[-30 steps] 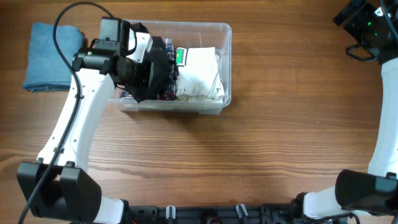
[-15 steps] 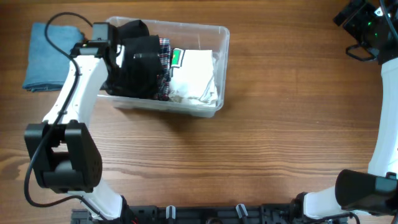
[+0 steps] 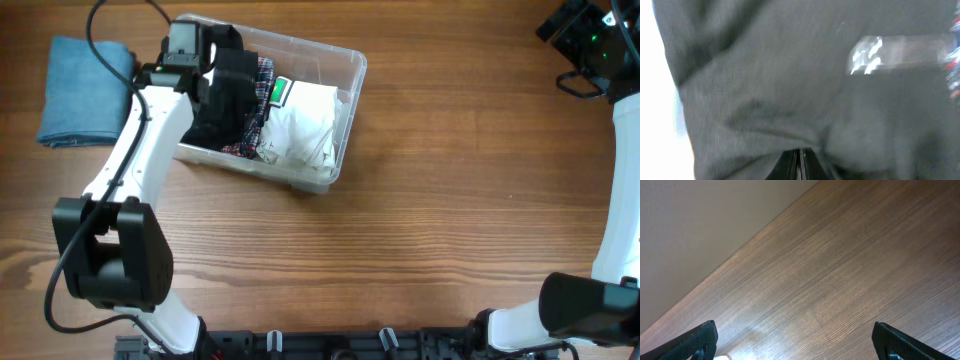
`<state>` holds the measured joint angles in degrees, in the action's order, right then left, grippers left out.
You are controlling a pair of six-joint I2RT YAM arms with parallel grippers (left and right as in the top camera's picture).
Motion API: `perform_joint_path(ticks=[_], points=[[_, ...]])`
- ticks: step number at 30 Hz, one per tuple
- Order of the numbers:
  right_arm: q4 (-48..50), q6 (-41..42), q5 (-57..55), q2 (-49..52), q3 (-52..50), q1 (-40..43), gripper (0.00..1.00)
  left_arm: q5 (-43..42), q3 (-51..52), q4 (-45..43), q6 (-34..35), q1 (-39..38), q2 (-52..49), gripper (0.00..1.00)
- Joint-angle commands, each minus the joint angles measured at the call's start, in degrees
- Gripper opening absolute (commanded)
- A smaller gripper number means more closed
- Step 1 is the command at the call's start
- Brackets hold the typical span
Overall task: Pack container
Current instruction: 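Release the black cloth and push it down with the left gripper, then press the black cloth flat into the left side of the box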
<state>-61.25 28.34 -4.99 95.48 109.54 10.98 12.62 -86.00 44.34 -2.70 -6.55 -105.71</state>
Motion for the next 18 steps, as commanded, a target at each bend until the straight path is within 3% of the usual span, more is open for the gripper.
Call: perform_joint_path(ticks=[1, 7, 18], points=[[0.2, 0.5, -0.6, 0.2, -0.2, 0.1, 1.00, 0.3, -2.6, -4.5, -0.1, -0.5, 1.8, 0.04], [0.2, 0.5, -0.6, 0.2, -0.2, 0.1, 1.00, -0.2, -2.5, -12.1, -0.1, 1.4, -0.3, 0.04], [0.2, 0.5, -0.6, 0.2, -0.2, 0.1, 1.00, -8.9, -2.5, -9.8, 0.0, 2.3, -16.0, 0.04]])
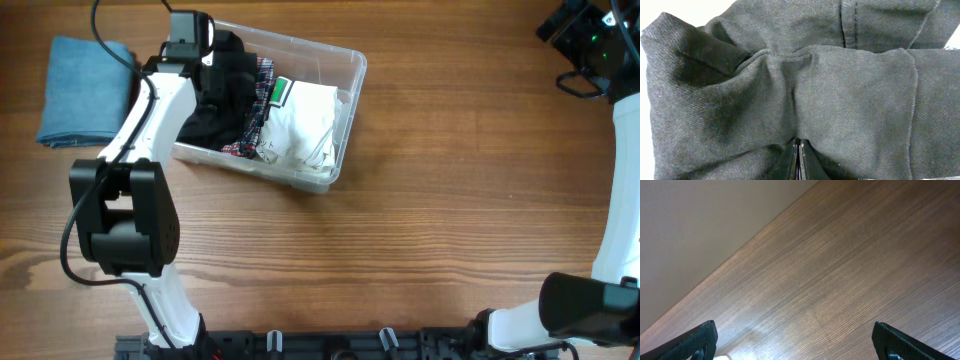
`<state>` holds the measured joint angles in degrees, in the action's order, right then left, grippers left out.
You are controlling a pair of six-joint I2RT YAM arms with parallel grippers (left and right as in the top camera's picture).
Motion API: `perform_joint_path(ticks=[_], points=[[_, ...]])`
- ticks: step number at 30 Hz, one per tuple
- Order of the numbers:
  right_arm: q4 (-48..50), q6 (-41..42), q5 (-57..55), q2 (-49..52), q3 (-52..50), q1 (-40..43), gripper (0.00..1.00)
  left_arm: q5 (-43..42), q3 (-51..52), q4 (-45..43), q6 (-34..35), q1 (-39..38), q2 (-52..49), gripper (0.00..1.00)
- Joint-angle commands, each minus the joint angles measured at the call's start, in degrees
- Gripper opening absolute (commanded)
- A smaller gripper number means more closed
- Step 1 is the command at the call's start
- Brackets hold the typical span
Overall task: Pack container
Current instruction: 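Press the black cloth flat into the left side of the box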
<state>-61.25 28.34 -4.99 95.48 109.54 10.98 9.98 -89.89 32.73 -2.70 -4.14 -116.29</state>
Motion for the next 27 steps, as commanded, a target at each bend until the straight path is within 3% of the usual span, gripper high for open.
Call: perform_joint_path(ticks=[1, 5, 13, 18, 23, 27], points=[[0.2, 0.5, -0.6, 0.2, -0.2, 0.1, 1.00, -7.3, 1.4, 2.3, 0.0, -0.1, -5.7, 0.04], [0.2, 0.5, -0.6, 0.2, -0.2, 0.1, 1.00, -8.0, 1.4, 4.0, 0.4, -1.6, -3.4, 0.04], [0.2, 0.5, -0.6, 0.2, -0.2, 0.1, 1.00, -9.2, 1.4, 9.7, 2.9, -6.0, 17.9, 0.12], [0.2, 0.5, -0.6, 0.2, -0.2, 0.1, 1.00, -18.5, 1.4, 16.5, 3.4, -10.7, 16.6, 0.12], [0.2, 0.5, -0.6, 0.2, -0.2, 0.1, 1.00, -18.1, 1.4, 12.2, 3.4, -17.9, 13.1, 0.12], [0.2, 0.5, -0.6, 0.2, -0.2, 0.1, 1.00, -18.1, 1.4, 2.5, 3.4, -19.8, 7.6, 0.12]])
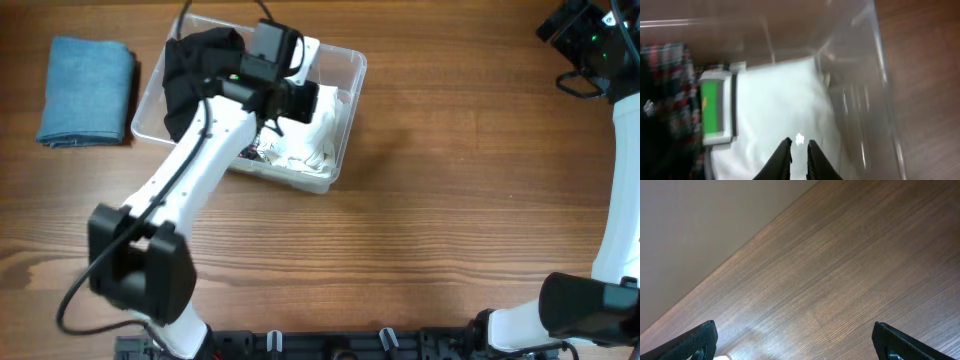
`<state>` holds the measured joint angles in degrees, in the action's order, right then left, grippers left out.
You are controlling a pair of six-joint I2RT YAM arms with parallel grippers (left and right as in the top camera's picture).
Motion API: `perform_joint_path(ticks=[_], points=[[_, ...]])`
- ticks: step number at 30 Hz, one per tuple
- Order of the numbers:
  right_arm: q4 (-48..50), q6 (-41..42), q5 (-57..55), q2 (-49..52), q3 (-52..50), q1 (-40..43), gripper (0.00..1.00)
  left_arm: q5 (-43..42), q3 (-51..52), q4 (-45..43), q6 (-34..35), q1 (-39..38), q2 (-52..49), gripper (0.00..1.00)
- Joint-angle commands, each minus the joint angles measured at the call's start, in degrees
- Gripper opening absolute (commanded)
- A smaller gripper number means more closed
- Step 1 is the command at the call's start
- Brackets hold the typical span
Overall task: Pack container
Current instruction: 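Press the black cloth flat into the left side of the box, then move the left gripper to the folded blue towel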
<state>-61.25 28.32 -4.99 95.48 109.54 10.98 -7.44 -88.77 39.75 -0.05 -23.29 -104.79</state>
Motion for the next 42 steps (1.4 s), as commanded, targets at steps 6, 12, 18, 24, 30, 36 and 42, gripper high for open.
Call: perform_joint_path(ticks=[6, 12, 18, 24, 30, 36, 42], points=[[0.2, 0.6, -0.6, 0.2, -0.2, 0.1, 1.00, -0.7, 0.3, -16.5, 0.8, -1.9, -10.9, 0.11], [0.2, 0.6, -0.6, 0.2, -0.2, 0.1, 1.00, -0.6, 0.3, -26.8, 0.8, -3.8, -13.3, 0.11], [0.2, 0.6, -0.6, 0.2, -0.2, 0.1, 1.00, 0.5, 0.3, -33.6, 0.5, -3.8, -18.0, 0.11], [0.2, 0.6, -0.6, 0.2, -0.2, 0.1, 1.00, 4.6, 0.3, -45.3, 0.5, -3.1, -21.6, 0.11], [0.2, 0.6, -0.6, 0.2, -0.2, 0.1, 1.00, 5.6, 0.3, -51.3, 0.5, -1.7, -23.6, 0.10], [0.2, 0.6, -0.6, 0.2, -0.2, 0.1, 1.00, 6.8, 0.2, -57.5, 0.5, -1.6, -23.6, 0.10], [0.2, 0.6, -0.6, 0.2, -0.2, 0.1, 1.00, 9.7, 0.2, -60.6, 0.5, -0.2, -24.5, 0.08]])
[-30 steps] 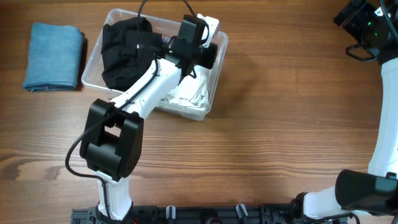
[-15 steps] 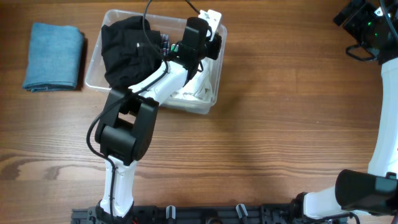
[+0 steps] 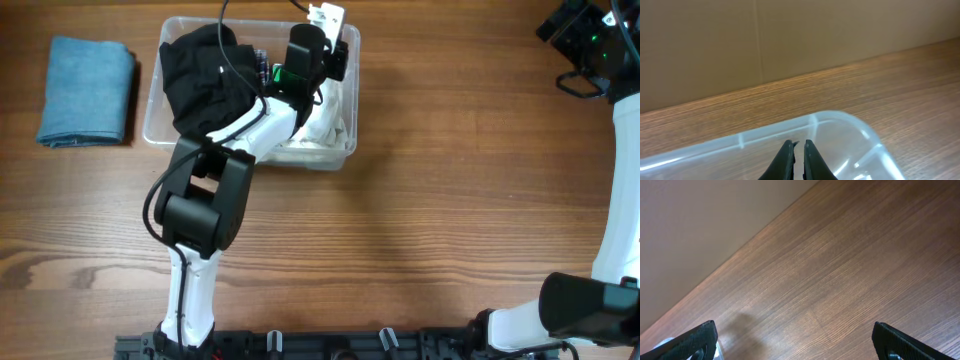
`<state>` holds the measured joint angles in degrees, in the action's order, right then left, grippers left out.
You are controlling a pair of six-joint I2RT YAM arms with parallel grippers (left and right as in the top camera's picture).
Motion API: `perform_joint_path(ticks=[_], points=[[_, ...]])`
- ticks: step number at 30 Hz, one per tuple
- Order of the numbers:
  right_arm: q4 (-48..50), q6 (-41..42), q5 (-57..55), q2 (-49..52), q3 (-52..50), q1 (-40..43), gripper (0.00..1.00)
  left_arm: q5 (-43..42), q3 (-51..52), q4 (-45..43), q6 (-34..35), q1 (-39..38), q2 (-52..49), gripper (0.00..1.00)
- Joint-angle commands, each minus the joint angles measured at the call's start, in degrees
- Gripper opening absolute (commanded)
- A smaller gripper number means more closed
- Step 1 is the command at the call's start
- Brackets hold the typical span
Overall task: Pack container
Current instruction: 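Move the left gripper to the folded blue towel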
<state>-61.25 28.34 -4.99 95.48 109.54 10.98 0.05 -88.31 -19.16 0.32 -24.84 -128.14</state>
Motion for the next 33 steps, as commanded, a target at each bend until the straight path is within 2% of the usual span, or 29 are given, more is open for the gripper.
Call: perform_joint_path(ticks=[1, 3, 6, 9, 10, 11, 12, 14, 17, 21, 27, 33], points=[[0.2, 0.5, -0.6, 0.2, -0.2, 0.1, 1.00, 2.2, -0.2, -2.5, 0.1, 1.3, -1.2, 0.08], [0.2, 0.5, -0.6, 0.2, -0.2, 0.1, 1.00, 2.2, -0.2, -2.2, 0.2, 1.1, 0.1, 0.08], [0.2, 0.5, -0.6, 0.2, -0.2, 0.1, 1.00, 2.2, -0.2, 2.9, 0.2, 0.4, 4.8, 0.09], [0.2, 0.5, -0.6, 0.2, -0.2, 0.1, 1.00, 2.2, -0.2, 18.5, 0.2, 0.2, 14.8, 0.14], [0.2, 0.5, -0.6, 0.2, -0.2, 0.1, 1.00, 2.2, -0.2, 23.8, 0.2, 0.4, 18.1, 0.22], [0.2, 0.5, -0.6, 0.2, -0.2, 0.1, 1.00, 2.2, -0.2, 28.5, 0.2, 0.7, 21.3, 0.38], [0.2, 0.5, -0.6, 0.2, -0.2, 0.1, 1.00, 2.3, -0.2, 33.3, 0.2, 1.3, 25.1, 0.64], [0.2, 0.5, -0.6, 0.2, -0.2, 0.1, 1.00, 5.1, -0.2, 41.4, 0.2, 4.0, 32.7, 0.97], [0.2, 0.5, -0.6, 0.2, -0.2, 0.1, 1.00, 8.9, -0.2, 49.0, 0.2, 10.5, 39.8, 1.00], [0.2, 0.5, -0.6, 0.2, -0.2, 0.1, 1.00, 11.5, -0.2, 58.5, 0.2, 24.5, 39.8, 1.00], [0.2, 0.5, -0.6, 0.2, -0.2, 0.1, 1.00, 12.8, -0.2, 59.9, -0.1, 37.8, 32.6, 1.00], [0.2, 0.5, -0.6, 0.2, -0.2, 0.1, 1.00, 18.9, -0.2, 57.7, -9.1, 40.1, 23.0, 1.00]])
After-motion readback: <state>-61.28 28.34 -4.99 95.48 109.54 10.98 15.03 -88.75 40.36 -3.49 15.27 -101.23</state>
